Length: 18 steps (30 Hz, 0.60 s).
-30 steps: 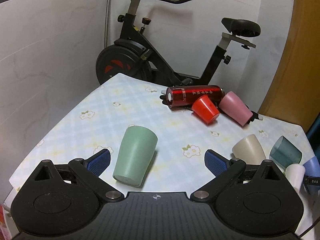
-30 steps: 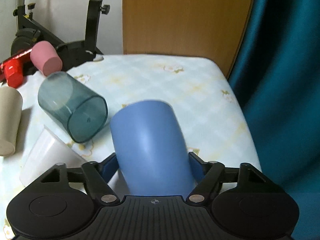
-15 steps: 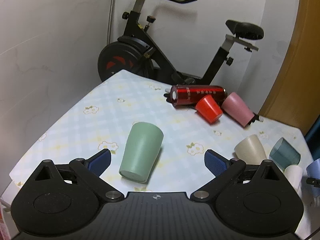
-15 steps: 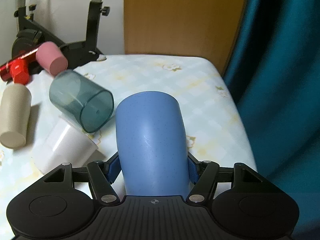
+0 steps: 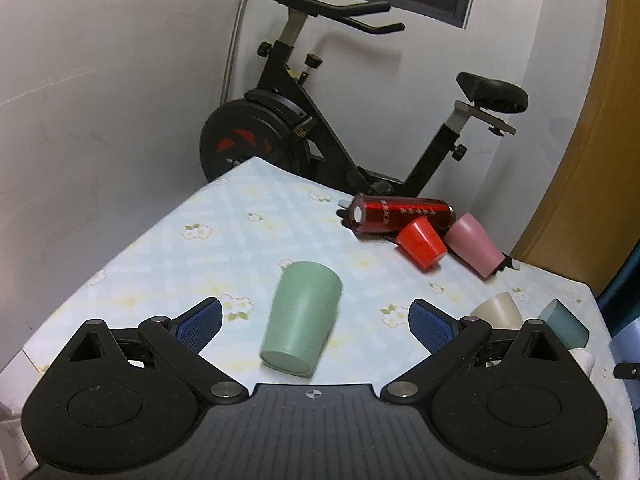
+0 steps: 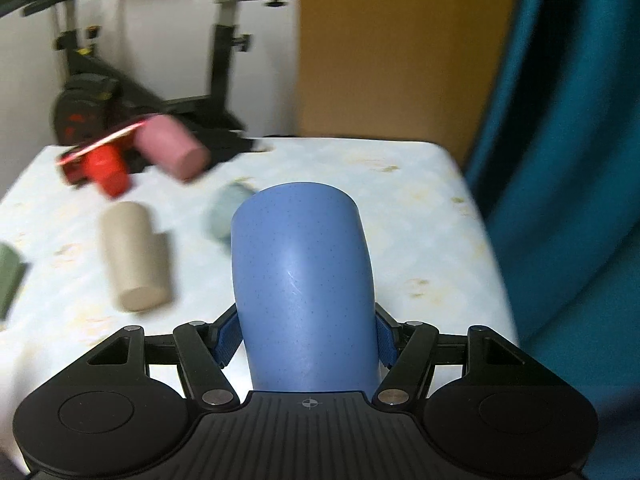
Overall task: Flip cup upright
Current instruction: 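Close the right gripper on the blue cup's base and lift it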
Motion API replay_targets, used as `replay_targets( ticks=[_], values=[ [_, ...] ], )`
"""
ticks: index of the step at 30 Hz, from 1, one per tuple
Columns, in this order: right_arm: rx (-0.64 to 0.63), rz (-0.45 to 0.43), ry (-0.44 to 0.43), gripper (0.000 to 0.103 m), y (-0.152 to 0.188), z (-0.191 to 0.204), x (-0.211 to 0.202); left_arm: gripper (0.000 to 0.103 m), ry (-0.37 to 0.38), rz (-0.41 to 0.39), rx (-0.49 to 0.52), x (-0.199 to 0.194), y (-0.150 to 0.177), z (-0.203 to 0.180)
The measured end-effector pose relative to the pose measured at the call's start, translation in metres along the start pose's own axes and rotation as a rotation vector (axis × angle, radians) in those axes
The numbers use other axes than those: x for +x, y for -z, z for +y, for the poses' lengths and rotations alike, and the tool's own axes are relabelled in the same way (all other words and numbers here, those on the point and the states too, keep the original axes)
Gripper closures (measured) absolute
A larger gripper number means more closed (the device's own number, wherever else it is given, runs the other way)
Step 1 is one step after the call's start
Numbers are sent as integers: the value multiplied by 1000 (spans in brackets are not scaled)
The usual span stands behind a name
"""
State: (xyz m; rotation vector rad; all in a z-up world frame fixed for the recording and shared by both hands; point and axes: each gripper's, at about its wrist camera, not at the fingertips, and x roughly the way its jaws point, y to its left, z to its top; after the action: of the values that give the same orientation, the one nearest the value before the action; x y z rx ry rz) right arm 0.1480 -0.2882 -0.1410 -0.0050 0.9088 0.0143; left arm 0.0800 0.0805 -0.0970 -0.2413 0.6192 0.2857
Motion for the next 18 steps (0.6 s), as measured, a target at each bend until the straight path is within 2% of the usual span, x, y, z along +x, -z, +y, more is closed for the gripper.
replay_targets(
  ticks=[7,13,16,18],
  values=[
    [-57,71,-152,42,9,96,11,2,-54,-15,-44,0,-4,26],
    [-125,113,-231,42,22,179,42,2,-93,-23,-75,2,-8,40],
    [-75,127,-244,42,24,201,61,2,-102,-25,-81,1,-8,43],
    [5,143,-252,42,21,206,74,2,-105,-23,-84,1,-8,44]
  ],
)
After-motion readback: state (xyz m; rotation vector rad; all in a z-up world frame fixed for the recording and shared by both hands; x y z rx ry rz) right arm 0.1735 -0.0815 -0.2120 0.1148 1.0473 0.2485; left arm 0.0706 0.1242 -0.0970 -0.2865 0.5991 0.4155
